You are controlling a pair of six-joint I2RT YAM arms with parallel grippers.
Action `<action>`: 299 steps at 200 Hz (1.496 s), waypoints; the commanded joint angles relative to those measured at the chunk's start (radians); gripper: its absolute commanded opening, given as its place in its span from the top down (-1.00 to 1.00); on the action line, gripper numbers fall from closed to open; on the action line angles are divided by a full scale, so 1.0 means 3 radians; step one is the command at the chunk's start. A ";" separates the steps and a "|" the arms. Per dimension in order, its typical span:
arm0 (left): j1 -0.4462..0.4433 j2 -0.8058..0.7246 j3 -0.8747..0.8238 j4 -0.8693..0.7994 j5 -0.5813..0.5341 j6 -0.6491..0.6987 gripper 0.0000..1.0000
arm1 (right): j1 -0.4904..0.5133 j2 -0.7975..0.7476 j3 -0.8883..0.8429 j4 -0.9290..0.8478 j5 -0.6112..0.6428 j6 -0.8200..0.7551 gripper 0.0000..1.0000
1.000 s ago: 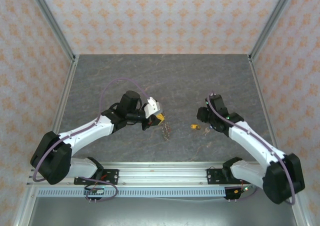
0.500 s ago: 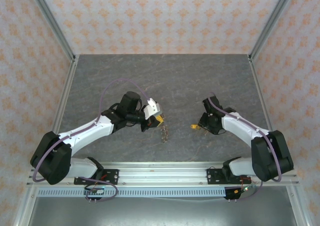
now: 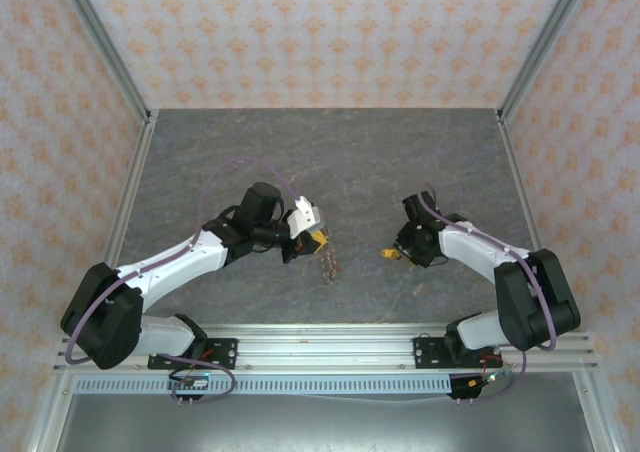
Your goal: Put the keys on the keyring
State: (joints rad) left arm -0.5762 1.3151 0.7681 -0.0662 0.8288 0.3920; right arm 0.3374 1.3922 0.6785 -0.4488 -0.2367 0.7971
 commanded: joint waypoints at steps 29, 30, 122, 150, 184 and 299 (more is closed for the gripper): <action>-0.0012 -0.0067 0.0128 -0.0066 0.0016 0.0056 1.00 | 0.0010 -0.0004 0.0069 -0.0156 -0.0045 0.0041 0.47; -0.0012 -0.0068 0.0131 -0.0066 0.0015 0.0055 1.00 | 0.0013 -0.0001 0.0072 -0.0158 -0.0047 0.0039 0.47; -0.0013 -0.0060 0.0158 -0.0127 0.0019 0.0079 1.00 | 0.0056 0.0126 0.0150 -0.0196 -0.0073 0.0008 0.58; -0.0013 -0.0057 0.0162 -0.0144 0.0011 0.0085 1.00 | 0.0054 0.0186 0.0191 -0.0201 -0.0060 -0.0036 0.73; -0.0012 -0.0051 0.0170 -0.0143 0.0015 0.0087 1.00 | 0.0058 0.0192 0.0242 -0.0281 0.0013 -0.0114 0.73; -0.0012 -0.0006 0.0196 -0.0176 0.0035 0.0110 1.00 | 0.0059 0.0226 0.0318 -0.0407 -0.0034 -0.0218 0.70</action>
State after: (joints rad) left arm -0.5762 1.3155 0.7898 -0.1211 0.8291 0.4019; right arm 0.3485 1.4467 0.7464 -0.5274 -0.2558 0.7433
